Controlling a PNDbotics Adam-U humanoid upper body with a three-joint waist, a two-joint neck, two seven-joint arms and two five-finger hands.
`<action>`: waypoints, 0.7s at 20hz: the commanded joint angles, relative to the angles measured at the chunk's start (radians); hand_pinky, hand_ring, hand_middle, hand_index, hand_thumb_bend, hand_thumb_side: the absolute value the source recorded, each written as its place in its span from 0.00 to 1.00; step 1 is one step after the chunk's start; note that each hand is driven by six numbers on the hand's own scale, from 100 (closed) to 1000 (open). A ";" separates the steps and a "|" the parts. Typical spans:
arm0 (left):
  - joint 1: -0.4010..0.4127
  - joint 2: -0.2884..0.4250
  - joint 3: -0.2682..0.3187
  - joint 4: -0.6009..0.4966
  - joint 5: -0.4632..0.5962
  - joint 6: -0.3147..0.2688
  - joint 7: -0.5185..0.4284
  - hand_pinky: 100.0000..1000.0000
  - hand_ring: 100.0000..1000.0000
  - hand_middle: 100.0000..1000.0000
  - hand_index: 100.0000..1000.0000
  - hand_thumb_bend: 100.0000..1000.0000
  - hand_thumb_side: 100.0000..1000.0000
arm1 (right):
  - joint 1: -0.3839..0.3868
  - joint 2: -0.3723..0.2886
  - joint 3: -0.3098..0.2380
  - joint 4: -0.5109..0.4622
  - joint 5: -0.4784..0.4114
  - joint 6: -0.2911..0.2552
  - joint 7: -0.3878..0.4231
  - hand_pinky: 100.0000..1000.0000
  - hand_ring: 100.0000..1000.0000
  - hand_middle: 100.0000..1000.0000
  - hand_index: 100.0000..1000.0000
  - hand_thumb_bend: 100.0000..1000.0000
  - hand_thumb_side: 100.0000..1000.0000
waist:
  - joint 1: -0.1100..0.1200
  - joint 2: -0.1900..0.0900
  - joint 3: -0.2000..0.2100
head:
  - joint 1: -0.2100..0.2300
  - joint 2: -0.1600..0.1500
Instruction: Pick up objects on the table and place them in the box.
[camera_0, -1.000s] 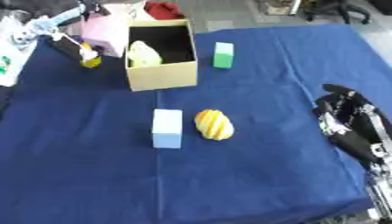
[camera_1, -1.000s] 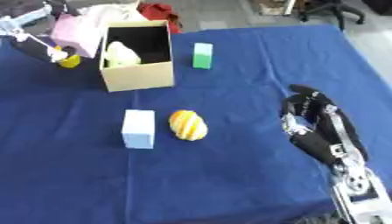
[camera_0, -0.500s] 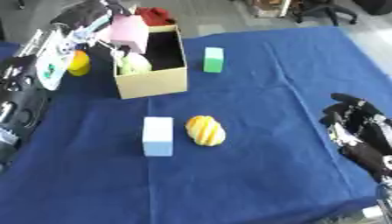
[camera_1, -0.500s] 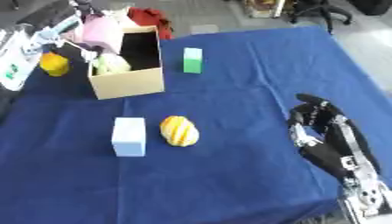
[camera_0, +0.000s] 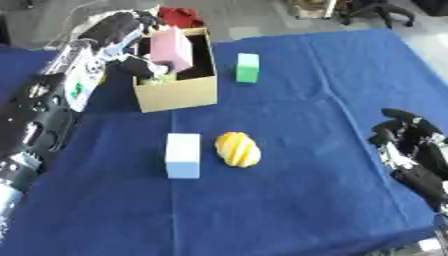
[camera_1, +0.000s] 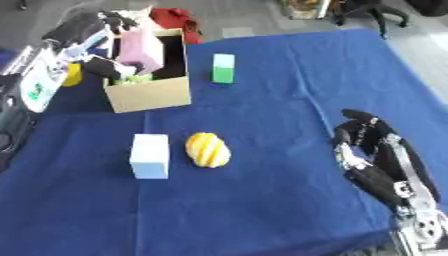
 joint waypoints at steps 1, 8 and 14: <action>-0.015 0.040 0.002 -0.032 0.016 0.011 0.003 0.83 0.73 0.77 0.91 0.42 0.47 | -0.007 -0.014 -0.009 -0.012 -0.001 -0.003 -0.002 0.65 0.55 0.55 0.79 0.00 0.22 | 0.013 -0.001 0.004 | -0.005 -0.017; -0.005 0.100 0.012 -0.056 0.041 0.011 -0.056 0.85 0.76 0.79 0.92 0.40 0.43 | -0.004 -0.015 -0.016 -0.011 0.006 -0.003 -0.007 0.65 0.55 0.55 0.79 0.00 0.22 | 0.017 -0.005 0.018 | -0.013 -0.023; 0.002 0.177 0.075 -0.013 -0.004 0.062 -0.160 0.84 0.77 0.81 0.93 0.34 0.23 | -0.001 -0.019 -0.018 -0.008 0.008 -0.004 -0.011 0.65 0.55 0.55 0.79 0.00 0.23 | 0.022 -0.005 0.028 | -0.022 -0.025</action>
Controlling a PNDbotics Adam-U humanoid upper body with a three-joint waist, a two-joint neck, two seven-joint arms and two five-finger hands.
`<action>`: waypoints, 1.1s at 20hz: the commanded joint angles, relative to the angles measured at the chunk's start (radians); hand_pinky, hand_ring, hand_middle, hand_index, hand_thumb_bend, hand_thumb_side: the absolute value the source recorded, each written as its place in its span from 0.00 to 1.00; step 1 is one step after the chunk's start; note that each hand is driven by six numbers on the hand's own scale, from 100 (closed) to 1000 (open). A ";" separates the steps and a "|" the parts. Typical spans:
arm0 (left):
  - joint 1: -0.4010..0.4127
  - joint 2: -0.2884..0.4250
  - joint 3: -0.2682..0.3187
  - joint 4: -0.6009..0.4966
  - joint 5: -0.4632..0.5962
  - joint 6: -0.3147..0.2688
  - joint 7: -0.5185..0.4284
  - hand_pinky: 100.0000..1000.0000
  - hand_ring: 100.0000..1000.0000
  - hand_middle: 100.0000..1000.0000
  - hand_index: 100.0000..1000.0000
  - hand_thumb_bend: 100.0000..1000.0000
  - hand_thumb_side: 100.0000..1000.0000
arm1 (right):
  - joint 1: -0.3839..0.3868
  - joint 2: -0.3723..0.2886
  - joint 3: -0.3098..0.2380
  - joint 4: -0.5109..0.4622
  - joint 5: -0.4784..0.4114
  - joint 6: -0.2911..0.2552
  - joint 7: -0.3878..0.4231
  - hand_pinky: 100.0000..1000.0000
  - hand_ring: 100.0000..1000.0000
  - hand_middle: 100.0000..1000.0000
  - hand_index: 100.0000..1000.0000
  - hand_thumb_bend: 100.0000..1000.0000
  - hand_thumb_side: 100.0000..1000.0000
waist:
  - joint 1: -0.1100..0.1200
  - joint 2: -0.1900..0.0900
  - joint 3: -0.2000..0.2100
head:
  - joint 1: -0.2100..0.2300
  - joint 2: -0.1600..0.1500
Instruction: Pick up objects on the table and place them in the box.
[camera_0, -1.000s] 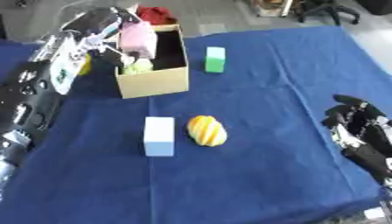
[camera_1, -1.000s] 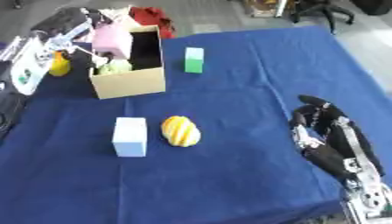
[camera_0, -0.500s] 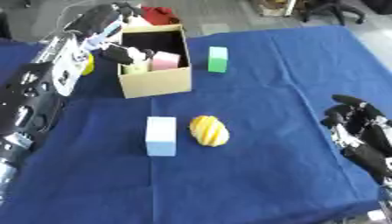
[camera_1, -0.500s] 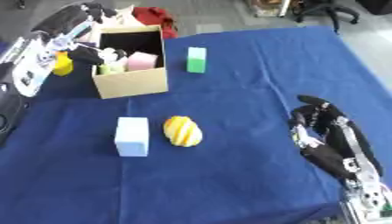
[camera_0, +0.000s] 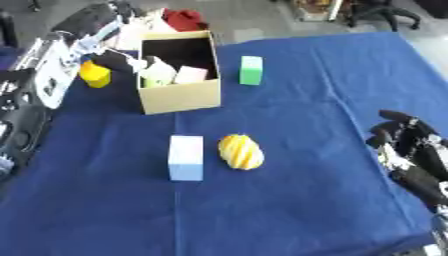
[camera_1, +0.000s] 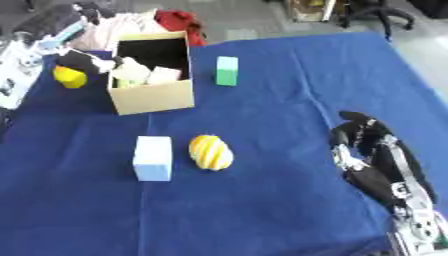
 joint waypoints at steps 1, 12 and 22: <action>-0.013 0.056 0.054 0.039 -0.044 0.050 -0.007 0.84 0.76 0.80 0.92 0.37 0.29 | -0.006 -0.020 -0.011 -0.009 0.004 -0.002 -0.004 0.65 0.55 0.55 0.79 0.00 0.22 | 0.014 -0.005 0.000 | -0.006 -0.012; -0.013 0.022 0.141 0.305 -0.163 0.158 0.184 0.81 0.74 0.77 0.90 0.46 0.26 | -0.014 -0.023 -0.001 -0.008 -0.008 0.000 0.005 0.65 0.55 0.55 0.79 0.00 0.22 | 0.003 0.008 -0.020 | 0.010 -0.009; 0.014 -0.002 0.144 0.347 -0.156 0.174 0.242 0.78 0.68 0.72 0.87 0.30 0.19 | -0.025 -0.027 0.005 -0.005 -0.018 0.002 0.012 0.65 0.55 0.55 0.79 0.00 0.22 | -0.005 0.024 -0.050 | 0.035 -0.017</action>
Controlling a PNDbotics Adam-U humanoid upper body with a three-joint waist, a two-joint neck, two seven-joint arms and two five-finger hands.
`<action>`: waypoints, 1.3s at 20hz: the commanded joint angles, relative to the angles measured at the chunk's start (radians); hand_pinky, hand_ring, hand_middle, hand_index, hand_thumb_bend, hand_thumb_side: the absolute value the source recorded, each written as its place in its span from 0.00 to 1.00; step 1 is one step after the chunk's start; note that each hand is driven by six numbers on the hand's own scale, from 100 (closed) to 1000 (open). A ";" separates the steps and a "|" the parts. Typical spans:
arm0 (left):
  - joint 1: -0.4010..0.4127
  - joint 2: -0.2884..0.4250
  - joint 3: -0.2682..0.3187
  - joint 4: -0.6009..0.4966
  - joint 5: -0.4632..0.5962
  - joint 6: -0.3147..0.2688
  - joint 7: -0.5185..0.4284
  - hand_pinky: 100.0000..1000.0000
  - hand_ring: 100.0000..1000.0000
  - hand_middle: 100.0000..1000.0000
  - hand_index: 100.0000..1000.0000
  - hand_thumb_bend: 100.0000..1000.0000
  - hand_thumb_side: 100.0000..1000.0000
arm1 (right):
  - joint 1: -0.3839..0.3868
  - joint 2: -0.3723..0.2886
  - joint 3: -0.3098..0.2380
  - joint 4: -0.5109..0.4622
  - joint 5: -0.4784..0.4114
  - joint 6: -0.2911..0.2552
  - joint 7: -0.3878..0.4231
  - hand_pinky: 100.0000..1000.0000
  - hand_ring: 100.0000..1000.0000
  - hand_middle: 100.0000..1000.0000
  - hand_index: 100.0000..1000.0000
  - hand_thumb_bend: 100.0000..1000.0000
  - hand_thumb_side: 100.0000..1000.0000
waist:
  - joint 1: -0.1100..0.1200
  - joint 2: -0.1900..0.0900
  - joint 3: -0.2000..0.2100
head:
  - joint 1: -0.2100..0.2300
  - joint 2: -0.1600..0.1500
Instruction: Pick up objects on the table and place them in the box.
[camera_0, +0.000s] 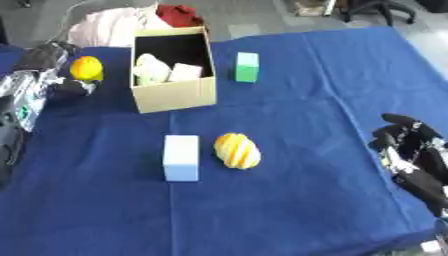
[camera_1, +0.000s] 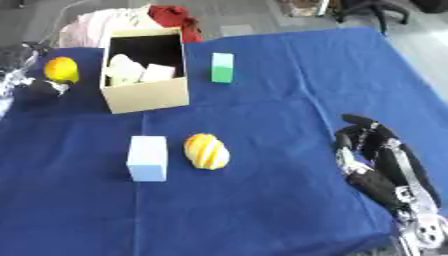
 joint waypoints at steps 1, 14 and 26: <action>-0.009 0.019 0.007 0.000 0.003 0.006 0.009 0.77 0.66 0.72 0.86 0.28 0.15 | -0.011 -0.025 -0.003 -0.010 -0.008 -0.002 0.002 0.65 0.55 0.55 0.79 0.00 0.22 | -0.005 0.001 -0.002 | 0.005 -0.013; -0.001 0.034 0.010 -0.013 -0.009 0.045 0.127 0.53 0.27 0.26 0.45 0.14 0.00 | -0.010 -0.023 -0.006 -0.008 -0.003 -0.002 0.001 0.65 0.55 0.55 0.79 0.00 0.23 | -0.003 -0.004 0.002 | 0.004 -0.015; -0.040 0.057 -0.129 -0.363 0.159 -0.101 0.031 0.57 0.30 0.28 0.47 0.12 0.00 | -0.006 -0.023 -0.010 -0.005 0.006 -0.003 -0.002 0.65 0.55 0.55 0.79 0.00 0.23 | -0.002 -0.016 0.019 | -0.013 -0.013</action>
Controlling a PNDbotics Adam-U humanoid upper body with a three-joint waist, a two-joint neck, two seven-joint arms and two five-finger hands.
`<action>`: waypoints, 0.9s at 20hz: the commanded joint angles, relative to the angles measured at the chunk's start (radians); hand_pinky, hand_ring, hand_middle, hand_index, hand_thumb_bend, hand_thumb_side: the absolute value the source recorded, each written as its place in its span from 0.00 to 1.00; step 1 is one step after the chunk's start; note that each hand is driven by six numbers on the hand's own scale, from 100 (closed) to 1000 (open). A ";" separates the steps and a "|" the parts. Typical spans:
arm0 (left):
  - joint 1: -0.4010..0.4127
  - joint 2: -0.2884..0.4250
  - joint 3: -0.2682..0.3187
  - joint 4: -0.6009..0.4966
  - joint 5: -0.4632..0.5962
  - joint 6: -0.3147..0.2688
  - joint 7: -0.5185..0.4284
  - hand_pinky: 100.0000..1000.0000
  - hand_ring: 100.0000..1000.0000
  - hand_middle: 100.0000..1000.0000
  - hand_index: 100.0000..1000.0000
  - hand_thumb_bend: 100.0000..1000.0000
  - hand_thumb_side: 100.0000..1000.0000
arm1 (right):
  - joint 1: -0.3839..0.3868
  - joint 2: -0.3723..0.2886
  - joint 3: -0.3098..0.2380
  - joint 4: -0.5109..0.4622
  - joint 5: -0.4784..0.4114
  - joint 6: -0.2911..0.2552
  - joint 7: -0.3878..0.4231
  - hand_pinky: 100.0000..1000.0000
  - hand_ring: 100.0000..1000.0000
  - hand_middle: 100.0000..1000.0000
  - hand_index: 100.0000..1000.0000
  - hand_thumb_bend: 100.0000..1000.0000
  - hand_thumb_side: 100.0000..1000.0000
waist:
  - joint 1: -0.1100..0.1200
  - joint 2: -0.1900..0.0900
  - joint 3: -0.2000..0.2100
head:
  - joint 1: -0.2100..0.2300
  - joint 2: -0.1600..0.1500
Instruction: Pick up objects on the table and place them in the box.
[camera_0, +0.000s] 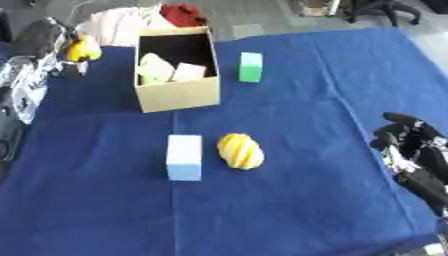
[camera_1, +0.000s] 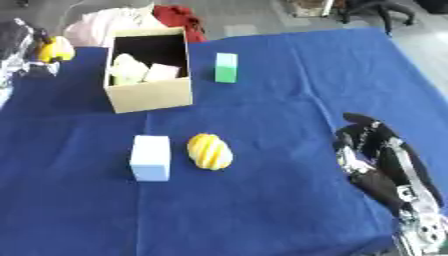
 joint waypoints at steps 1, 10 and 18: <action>-0.031 0.021 -0.054 -0.109 0.039 -0.047 -0.054 0.57 0.30 0.29 0.48 0.13 0.00 | -0.003 -0.021 -0.007 -0.007 0.004 -0.002 0.000 0.65 0.55 0.55 0.79 0.00 0.23 | -0.003 -0.018 0.000 | -0.002 -0.011; -0.051 -0.084 -0.058 -0.011 -0.036 -0.040 -0.096 0.64 0.41 0.40 0.59 0.14 0.00 | -0.006 -0.015 0.005 -0.003 -0.002 -0.001 0.013 0.65 0.55 0.55 0.79 0.00 0.23 | -0.011 -0.020 -0.025 | 0.015 -0.005; -0.054 -0.093 -0.025 0.058 -0.124 0.010 0.014 0.82 0.76 0.81 0.91 0.33 0.19 | -0.007 -0.015 0.004 -0.002 -0.005 0.000 0.014 0.65 0.55 0.55 0.79 0.00 0.23 | -0.010 -0.015 -0.037 | 0.013 -0.005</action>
